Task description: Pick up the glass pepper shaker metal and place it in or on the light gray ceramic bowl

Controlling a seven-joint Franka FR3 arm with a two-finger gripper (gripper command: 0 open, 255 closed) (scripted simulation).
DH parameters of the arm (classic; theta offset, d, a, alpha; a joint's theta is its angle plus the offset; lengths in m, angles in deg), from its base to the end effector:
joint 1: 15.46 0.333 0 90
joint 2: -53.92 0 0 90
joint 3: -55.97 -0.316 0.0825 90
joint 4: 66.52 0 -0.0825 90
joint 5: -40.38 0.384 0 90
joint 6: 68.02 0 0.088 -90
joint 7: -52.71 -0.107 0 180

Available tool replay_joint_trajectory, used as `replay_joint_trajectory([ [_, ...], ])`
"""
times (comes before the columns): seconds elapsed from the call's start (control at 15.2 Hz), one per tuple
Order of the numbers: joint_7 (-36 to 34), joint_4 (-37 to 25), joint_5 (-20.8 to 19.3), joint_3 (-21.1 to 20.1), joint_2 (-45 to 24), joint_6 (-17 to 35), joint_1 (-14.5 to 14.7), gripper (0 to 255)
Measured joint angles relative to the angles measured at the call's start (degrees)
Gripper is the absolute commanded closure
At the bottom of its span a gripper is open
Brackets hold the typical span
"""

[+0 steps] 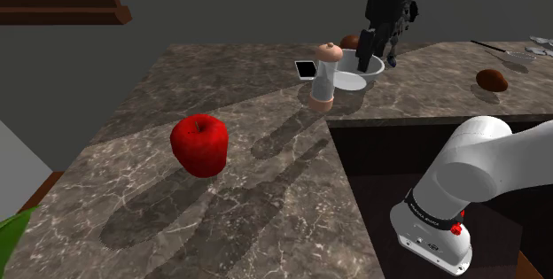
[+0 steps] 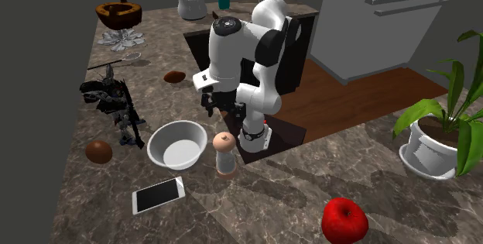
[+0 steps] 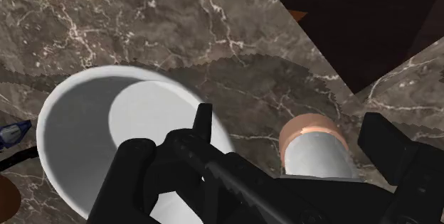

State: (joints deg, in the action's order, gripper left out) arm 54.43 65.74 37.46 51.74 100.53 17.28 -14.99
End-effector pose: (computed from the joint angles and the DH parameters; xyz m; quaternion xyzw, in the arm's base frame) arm 0.2903 0.0264 0.6135 0.9977 0.0423 -0.0029 0.0522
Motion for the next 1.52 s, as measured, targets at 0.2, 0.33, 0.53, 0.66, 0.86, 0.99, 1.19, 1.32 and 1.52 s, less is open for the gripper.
replay_joint_trajectory([
  [0.2, -2.3, -2.9, 0.6, -1.5, -2.5, -0.5, -0.3, 0],
  [0.33, -5.5, -7.3, 1.1, -3.5, -6.2, -1.5, -0.9, 0],
  [0.53, -11.1, -13.9, 1.7, -7.0, -11.9, -2.9, -1.9, 0],
  [0.66, -14.5, -18.6, 1.6, -8.9, -15.5, -4.4, -2.6, 0],
  [0.86, -15.8, -18.2, 1.7, -9.6, -16.5, -3.2, -2.8, 0],
  [0.99, -16.0, -16.4, 1.8, -9.6, -16.1, -1.8, -2.7, 0],
  [1.19, -15.9, -13.9, 1.8, -9.5, -15.3, 0.0, -2.6, 0],
  [1.32, -15.9, -13.2, 1.8, -9.4, -15.2, 0.6, -2.6, 0],
  [1.52, -15.9, -13.1, 1.8, -9.4, -15.2, 0.7, -2.6, 0],
])
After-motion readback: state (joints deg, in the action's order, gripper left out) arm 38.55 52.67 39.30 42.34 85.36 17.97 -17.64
